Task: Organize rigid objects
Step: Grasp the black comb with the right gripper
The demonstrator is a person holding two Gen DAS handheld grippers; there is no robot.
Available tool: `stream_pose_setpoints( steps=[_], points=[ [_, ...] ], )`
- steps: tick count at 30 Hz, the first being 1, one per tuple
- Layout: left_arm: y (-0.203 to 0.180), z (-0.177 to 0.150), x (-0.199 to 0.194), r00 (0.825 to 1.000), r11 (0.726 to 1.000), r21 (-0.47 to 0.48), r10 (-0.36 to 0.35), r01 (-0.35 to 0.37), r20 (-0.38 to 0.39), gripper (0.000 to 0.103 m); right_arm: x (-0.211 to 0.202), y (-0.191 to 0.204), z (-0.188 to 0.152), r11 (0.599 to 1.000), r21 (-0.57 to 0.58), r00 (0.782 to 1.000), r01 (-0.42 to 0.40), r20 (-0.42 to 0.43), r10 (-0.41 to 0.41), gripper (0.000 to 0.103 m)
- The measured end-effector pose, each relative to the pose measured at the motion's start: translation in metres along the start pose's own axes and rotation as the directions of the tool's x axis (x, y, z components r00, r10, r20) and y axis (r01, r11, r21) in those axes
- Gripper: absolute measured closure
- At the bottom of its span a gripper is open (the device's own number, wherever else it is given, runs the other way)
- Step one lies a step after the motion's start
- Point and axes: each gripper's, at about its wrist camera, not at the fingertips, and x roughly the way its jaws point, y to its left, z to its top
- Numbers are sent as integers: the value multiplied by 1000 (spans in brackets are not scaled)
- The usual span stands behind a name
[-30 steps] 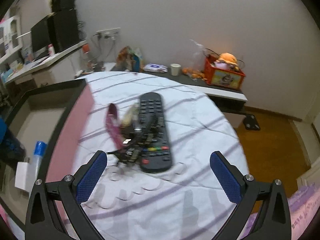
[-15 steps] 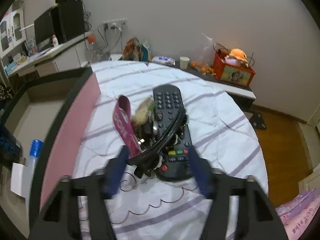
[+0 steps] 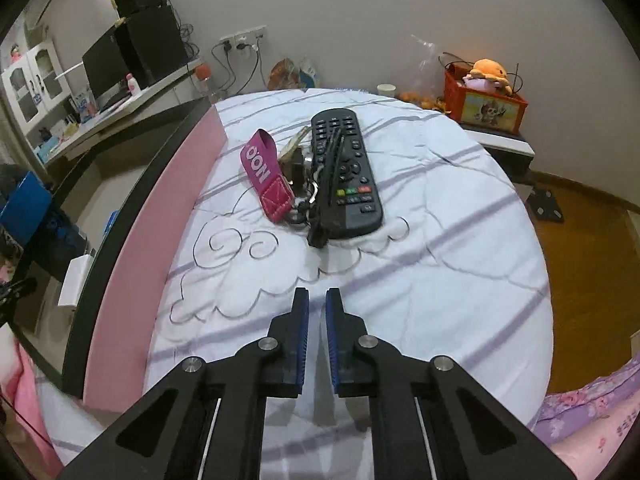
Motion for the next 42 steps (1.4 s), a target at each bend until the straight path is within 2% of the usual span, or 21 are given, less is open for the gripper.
stream_pose_setpoints(
  steps=[1,3,6,13,15,18,20,25,32,35,40,42],
  points=[
    [1,-1,0,1000,1000,-1,-2,2,0,89,-3,0,2,1000,5,1000,14,24,-14,94],
    [2,0,0,1000,1000,-2,-6,6,0,89,-6,2,9,999,1,997,47,60,-47,81],
    [2,1,0,1000,1000,-2,-8,8,-3,87,0,10,25,999,-36,996,40,80,-37,74],
    [-1,2,0,1000,1000,4,-7,7,-6,84,23,12,43,998,-51,998,44,56,-41,74],
    [-1,2,0,1000,1000,5,-7,7,-6,84,25,9,43,999,-40,999,18,47,-16,75],
    [-2,2,0,1000,1000,5,-7,7,-6,84,29,10,41,998,-53,999,23,26,-22,87],
    [-2,2,0,1000,1000,5,-8,8,-5,84,27,8,38,999,-45,1000,-4,20,5,87],
    [-2,2,0,1000,1000,6,-7,7,-6,84,16,9,26,999,-41,1000,-6,3,6,87],
    [-3,4,1,1000,1000,7,-8,8,-5,83,-16,21,-11,999,-42,999,-13,-31,12,87],
    [-3,4,1,1000,1000,7,-9,9,-4,83,-24,30,-25,998,-58,998,-8,-56,4,87],
    [-4,4,1,1000,1000,7,-9,9,-4,83,-17,36,-27,997,-57,997,54,-50,-57,86],
    [-5,5,1,1000,1000,7,-9,9,-5,83,-15,37,-25,997,-41,997,60,-37,-61,82]
  ],
)
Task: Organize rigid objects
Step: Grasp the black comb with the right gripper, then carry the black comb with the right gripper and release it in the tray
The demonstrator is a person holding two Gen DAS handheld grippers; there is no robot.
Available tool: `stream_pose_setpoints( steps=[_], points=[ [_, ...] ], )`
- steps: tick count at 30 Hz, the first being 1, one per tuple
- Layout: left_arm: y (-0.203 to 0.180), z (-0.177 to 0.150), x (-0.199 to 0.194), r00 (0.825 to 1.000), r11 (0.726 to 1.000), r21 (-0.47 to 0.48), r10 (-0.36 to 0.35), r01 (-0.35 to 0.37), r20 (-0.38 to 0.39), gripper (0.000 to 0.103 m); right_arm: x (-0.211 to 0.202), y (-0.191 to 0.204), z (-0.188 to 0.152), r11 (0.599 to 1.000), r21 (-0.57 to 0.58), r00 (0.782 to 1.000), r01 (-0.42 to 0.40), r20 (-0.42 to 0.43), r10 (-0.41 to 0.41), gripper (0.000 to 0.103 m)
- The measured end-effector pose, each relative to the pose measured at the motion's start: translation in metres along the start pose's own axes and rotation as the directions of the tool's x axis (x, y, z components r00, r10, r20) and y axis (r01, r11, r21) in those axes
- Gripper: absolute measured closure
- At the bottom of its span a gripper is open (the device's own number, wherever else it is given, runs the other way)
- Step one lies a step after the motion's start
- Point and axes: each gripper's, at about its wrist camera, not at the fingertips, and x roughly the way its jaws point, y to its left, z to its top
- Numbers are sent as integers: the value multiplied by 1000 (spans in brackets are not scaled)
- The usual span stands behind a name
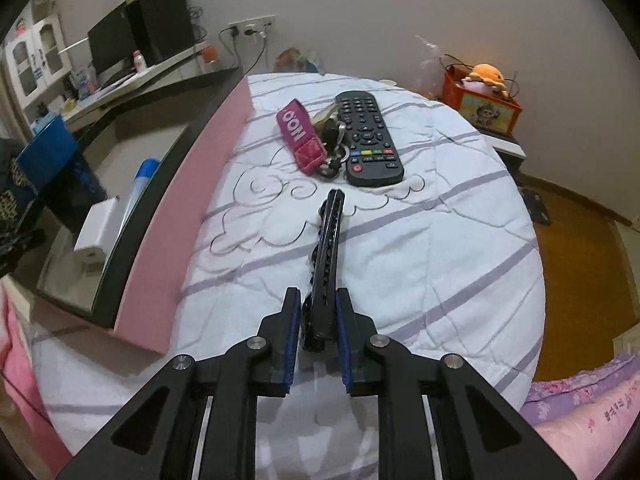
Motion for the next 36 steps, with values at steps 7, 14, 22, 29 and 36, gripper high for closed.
stream_pose_setpoints(
  steps=[7,14,22,29,36],
  points=[
    [0,1,1,1000,1000,1,0,0,0,83,12,7,7,999,0,999,40,11,-40,63],
    [0,1,0,1000,1000,0,-1,1,0,83,10,9,8,999,-16,999,42,30,-41,87],
    [-2,1,0,1000,1000,0,-3,3,1,83,-21,20,24,997,-29,991,70,115,-66,87],
    [-1,1,0,1000,1000,0,-4,4,1,83,-57,38,52,996,-62,976,67,212,-53,87],
    [-4,2,3,1000,1000,-2,-10,10,3,82,-73,62,80,995,-97,964,39,267,-11,87]
  ],
)
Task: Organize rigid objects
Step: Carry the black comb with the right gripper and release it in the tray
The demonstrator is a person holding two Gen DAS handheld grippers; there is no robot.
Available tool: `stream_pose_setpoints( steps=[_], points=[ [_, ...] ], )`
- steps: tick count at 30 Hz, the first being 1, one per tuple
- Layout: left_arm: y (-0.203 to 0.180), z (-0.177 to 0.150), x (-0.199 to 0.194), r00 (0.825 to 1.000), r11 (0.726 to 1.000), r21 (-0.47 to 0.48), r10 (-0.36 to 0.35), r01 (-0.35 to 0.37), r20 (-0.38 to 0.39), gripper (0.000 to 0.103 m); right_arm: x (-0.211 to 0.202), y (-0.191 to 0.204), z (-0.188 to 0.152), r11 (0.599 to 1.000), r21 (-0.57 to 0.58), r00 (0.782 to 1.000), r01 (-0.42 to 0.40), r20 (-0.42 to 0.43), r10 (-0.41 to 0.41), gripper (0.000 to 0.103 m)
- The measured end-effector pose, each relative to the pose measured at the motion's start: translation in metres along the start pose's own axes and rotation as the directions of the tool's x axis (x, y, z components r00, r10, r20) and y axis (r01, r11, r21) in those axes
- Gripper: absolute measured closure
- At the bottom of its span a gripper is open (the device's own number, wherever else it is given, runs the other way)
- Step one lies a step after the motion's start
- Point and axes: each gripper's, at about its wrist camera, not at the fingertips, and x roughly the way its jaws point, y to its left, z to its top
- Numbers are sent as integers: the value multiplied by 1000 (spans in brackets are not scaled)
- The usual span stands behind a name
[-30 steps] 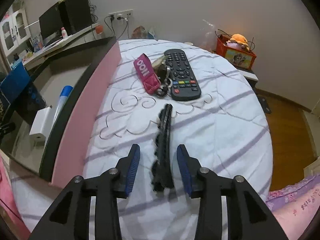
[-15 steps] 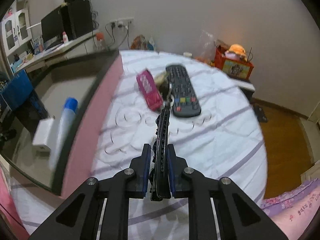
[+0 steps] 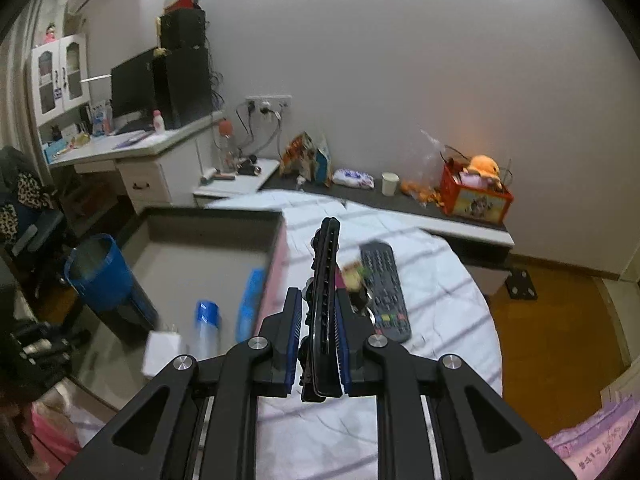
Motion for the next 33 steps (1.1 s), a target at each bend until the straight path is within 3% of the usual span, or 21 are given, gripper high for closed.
stream_pose_setpoints(
  steps=[6,16,25,33],
  points=[
    [0,-1,1,1000,1000,-5,-13,13,5,82,15,21,20,997,-37,998,-64,-3,64,87],
    [1,0,0,1000,1000,-5,-24,24,7,81,70,54,26,987,-79,983,-142,-125,132,87],
    [1,0,0,1000,1000,-5,-28,28,8,81,126,79,19,976,-138,957,-167,-260,127,87],
    [3,-1,0,1000,1000,-4,-25,25,8,81,129,80,20,978,-120,956,-167,-260,132,87]
  ],
)
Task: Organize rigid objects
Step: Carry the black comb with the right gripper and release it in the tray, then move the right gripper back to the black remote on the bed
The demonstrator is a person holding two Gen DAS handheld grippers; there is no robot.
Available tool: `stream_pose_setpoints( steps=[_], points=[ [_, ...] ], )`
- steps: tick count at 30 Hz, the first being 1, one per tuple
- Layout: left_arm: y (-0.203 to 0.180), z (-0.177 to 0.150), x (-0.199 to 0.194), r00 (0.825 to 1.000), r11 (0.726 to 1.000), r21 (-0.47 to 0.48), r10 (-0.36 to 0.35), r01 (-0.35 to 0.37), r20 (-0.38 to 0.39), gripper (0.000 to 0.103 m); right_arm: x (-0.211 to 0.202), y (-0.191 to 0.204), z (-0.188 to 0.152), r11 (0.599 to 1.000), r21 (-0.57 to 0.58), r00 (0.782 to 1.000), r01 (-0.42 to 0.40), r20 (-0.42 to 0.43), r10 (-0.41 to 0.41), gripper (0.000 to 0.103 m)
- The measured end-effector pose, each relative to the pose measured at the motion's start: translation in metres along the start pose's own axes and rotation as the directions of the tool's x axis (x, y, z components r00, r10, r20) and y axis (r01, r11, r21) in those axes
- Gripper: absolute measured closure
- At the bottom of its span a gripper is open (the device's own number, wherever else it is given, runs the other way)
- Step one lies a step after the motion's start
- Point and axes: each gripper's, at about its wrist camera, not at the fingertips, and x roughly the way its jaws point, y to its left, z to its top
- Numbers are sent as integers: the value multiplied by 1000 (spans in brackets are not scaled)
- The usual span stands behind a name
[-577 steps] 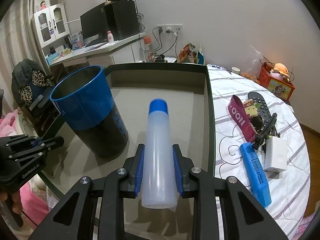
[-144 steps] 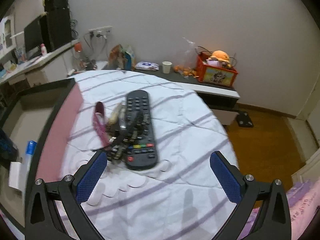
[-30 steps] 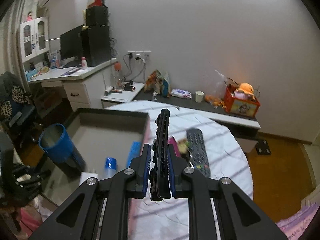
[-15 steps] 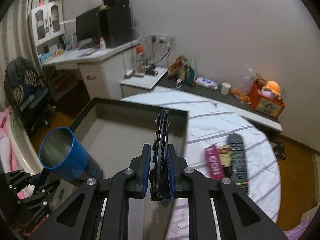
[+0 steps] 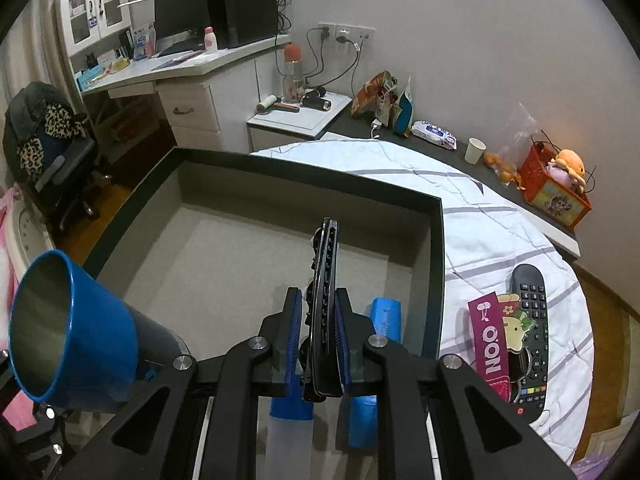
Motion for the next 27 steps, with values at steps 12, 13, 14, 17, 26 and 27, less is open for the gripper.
stream_pose_setpoints(
  steps=[12,13,14,17,26,27],
  points=[
    [0,1,1,1000,1000,1,7,-7,-3,80,-29,-1,3,999,14,987,47,155,-49,23],
    [0,0,1,1000,1000,2,7,-7,-3,80,-32,-2,3,999,14,985,52,164,-54,23],
    [0,-1,0,1000,1000,2,6,-6,-3,80,-35,-3,4,998,18,983,63,172,-65,23],
    [0,-1,0,1000,1000,2,7,-7,-3,80,-54,-5,1,993,39,960,112,253,-119,22],
    [1,-1,-1,1000,1000,2,8,-8,-3,80,-102,-31,-11,969,114,903,218,353,-245,0],
    [1,-1,-1,1000,1000,2,8,-8,-3,80,-103,-36,-13,967,124,902,224,348,-254,0]
  ],
)
